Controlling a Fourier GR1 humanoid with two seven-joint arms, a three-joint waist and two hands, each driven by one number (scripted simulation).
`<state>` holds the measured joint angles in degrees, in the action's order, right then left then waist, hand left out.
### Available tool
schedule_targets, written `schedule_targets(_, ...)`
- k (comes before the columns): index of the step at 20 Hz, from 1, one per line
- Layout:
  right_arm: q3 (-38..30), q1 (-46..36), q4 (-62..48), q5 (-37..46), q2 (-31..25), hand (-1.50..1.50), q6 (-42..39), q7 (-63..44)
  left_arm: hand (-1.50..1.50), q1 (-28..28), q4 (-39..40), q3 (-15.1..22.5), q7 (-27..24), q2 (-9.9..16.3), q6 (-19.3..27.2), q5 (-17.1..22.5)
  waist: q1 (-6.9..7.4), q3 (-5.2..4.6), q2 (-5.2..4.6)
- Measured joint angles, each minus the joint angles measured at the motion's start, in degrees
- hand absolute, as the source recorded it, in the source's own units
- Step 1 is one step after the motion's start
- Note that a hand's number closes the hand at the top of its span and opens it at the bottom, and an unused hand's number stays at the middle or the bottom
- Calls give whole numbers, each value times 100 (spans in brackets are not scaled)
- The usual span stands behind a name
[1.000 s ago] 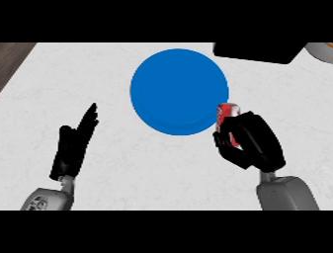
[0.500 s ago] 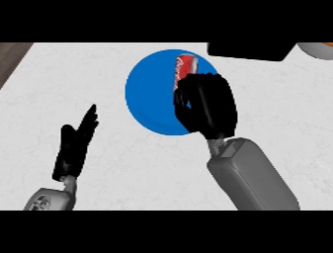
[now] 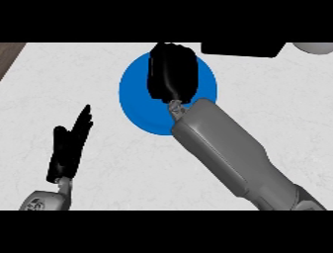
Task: Pick the can from the placemat and place it in the plate
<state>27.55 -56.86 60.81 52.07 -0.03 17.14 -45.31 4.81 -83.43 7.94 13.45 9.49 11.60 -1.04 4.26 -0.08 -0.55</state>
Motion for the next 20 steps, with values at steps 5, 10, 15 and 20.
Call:
schedule_targets(5,95,-642,-1331,-592,2,150,364,150,0,-19,-22,-34,-7,-24,-1,-8,-23,2,-21)
schedule_targets(10,-60,-796,-2237,-1354,4,150,168,811,0,-65,17,-89,-104,-26,-21,-2,-47,3,-37)
schedule_targets(15,-261,-828,-3008,-1989,3,-150,-378,1428,0,-43,15,-91,-77,-54,-7,-30,-43,6,-54)
schedule_targets(20,-384,-970,-3546,-2396,4,-150,-846,2139,0,-85,28,-185,-117,7,-80,6,-88,7,-41)
